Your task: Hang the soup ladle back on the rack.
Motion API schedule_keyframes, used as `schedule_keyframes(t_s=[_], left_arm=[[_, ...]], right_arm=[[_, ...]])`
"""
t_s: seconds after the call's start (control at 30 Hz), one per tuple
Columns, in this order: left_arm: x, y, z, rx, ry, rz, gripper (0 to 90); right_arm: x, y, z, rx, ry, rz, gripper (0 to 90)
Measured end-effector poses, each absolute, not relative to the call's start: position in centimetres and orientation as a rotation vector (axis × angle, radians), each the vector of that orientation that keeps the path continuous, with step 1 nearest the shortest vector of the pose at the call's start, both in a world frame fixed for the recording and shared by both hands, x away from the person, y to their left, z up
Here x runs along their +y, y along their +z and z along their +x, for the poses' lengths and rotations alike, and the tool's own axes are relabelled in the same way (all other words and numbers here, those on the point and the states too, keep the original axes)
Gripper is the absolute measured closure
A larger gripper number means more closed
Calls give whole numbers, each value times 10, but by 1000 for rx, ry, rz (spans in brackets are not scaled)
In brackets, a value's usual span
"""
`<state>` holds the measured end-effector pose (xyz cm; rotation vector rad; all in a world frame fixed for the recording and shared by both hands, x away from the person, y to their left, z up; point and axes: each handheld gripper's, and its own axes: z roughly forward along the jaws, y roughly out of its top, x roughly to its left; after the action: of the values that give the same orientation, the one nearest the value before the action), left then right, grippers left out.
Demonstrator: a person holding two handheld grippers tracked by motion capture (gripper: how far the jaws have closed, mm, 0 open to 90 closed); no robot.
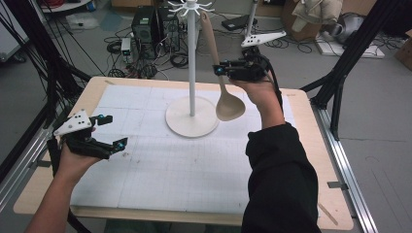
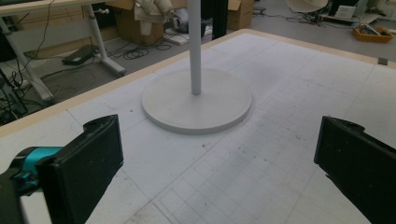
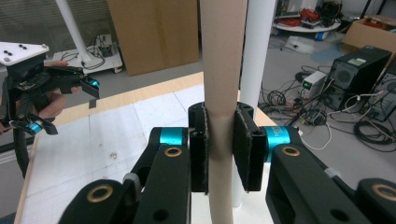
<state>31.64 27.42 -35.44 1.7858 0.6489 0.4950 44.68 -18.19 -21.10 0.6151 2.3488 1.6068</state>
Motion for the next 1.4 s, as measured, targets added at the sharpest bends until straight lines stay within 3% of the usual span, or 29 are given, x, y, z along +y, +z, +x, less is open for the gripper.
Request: schedule_keyframes(t_s=[0.6,0.77,1.0,1.13,1.4], left_arm=[[278,-355,314,654,503,1781,18],[278,-355,312,655,506,1786,17],[275,-353,311,649,501,1784,17],[273,-353,310,649,498,1784,17],[271,-353,312,650,480,1778,17]], right_arm=[[-160,-212,461,2380,1547,673,772],[-160,-208,456,2315,1567,682,578],[-171,-203,441,2279,1510,687,436],[-180,-207,432,2252,1507,704,418],[-210,-231,401,2183,1475,788,218]])
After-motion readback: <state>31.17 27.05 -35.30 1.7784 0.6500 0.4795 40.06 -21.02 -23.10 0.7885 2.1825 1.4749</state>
